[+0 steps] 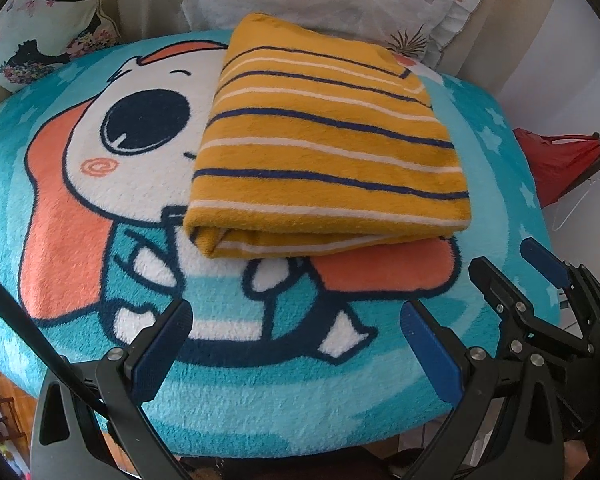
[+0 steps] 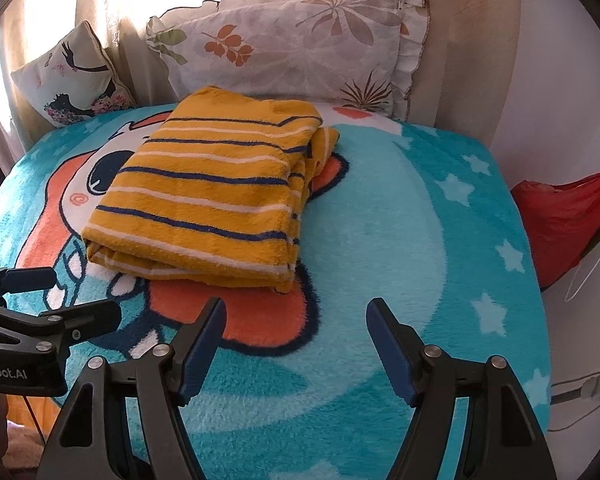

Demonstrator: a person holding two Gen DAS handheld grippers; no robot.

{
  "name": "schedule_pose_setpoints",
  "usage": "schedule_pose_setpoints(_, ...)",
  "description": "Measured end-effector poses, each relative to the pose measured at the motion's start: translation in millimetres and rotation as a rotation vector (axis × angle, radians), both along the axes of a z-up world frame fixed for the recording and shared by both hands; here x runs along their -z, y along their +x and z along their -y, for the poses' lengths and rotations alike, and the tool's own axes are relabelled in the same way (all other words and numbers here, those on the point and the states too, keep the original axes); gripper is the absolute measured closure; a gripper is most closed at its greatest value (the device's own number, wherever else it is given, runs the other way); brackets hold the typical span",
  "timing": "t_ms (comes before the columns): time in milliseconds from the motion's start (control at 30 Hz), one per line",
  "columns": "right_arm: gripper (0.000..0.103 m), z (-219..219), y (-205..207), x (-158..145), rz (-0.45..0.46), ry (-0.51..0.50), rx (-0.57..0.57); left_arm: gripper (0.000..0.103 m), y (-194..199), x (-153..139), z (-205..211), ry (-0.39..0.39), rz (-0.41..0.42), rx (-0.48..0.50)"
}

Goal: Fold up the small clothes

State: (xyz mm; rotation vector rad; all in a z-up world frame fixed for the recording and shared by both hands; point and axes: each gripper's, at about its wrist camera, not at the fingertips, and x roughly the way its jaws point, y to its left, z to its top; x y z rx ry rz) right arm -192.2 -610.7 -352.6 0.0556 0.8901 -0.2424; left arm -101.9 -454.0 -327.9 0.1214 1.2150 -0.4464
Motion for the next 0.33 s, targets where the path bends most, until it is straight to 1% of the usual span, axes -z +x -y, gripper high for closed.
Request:
schedule_pose_setpoints(133,0.025,4.4,-1.9,-1.1,0.004,-0.001,0.006,0.0,-2.0,-4.2,4.6,-0.016,0.03,0.01)
schedule_pose_setpoints(233,0.024,7.4,-3.0,-0.3,0.006,0.005,0.013,0.0,-4.1,-5.4,6.9,-0.002,0.049,0.012)
schedule_pose_setpoints(333,0.023,10.6,-2.3,2.8,0.003,0.023,0.019,0.0,-4.7,-2.6,4.6,0.008,0.04,0.005)
